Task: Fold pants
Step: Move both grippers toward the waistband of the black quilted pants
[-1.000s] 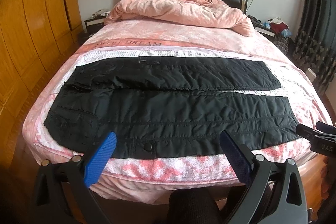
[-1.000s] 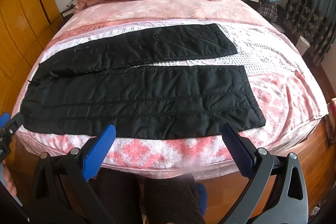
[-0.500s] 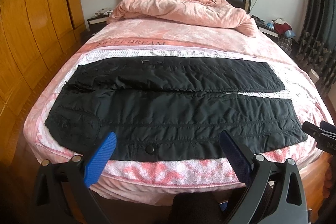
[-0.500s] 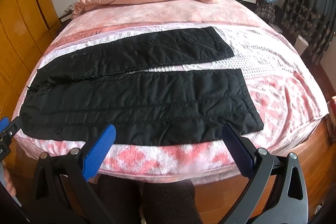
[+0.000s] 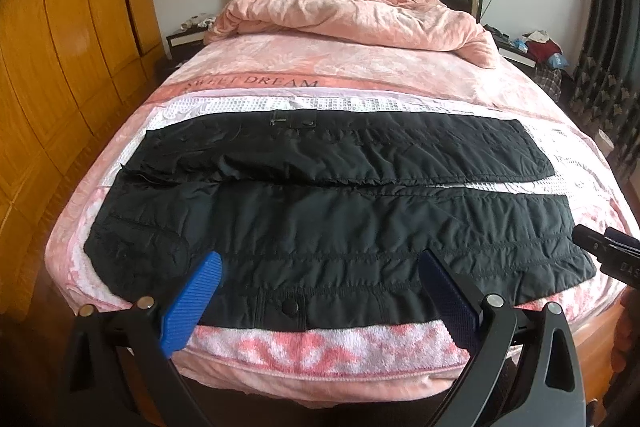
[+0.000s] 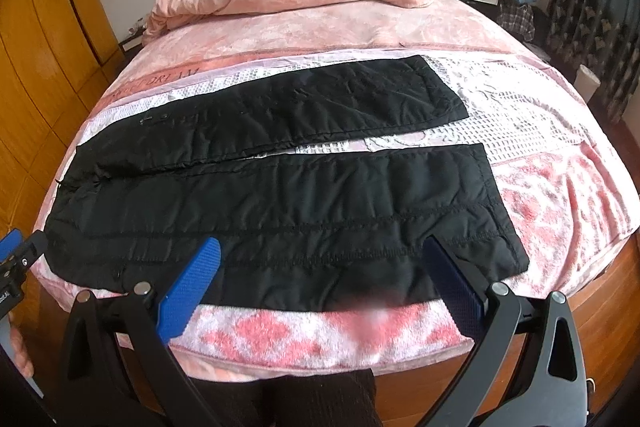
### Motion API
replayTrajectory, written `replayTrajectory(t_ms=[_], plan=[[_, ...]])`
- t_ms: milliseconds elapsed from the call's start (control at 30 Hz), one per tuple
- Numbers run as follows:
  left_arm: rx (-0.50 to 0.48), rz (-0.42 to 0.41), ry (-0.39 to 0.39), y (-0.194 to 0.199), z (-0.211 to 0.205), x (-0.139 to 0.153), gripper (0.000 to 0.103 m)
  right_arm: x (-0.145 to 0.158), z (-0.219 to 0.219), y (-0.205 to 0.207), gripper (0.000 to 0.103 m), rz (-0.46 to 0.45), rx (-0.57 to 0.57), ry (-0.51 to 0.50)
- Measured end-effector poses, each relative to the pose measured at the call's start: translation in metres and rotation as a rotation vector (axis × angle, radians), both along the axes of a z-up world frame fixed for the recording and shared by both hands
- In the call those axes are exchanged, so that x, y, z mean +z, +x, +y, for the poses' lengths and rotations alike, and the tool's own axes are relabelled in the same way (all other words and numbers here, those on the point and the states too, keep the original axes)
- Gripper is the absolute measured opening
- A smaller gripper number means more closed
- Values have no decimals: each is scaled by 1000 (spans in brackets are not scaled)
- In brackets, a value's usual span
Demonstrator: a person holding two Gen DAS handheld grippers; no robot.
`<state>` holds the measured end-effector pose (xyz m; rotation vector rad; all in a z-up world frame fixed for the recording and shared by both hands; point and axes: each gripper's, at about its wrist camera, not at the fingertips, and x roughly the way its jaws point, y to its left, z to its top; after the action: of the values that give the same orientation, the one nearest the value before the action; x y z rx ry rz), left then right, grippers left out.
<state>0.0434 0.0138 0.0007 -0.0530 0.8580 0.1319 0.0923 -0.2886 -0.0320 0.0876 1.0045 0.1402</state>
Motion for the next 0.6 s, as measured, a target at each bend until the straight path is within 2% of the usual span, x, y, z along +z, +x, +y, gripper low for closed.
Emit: replayTrajectory(t_ms=[600], plan=[[10,38,25,41,10,-18,99,-27,8,33,101,30,35,2]])
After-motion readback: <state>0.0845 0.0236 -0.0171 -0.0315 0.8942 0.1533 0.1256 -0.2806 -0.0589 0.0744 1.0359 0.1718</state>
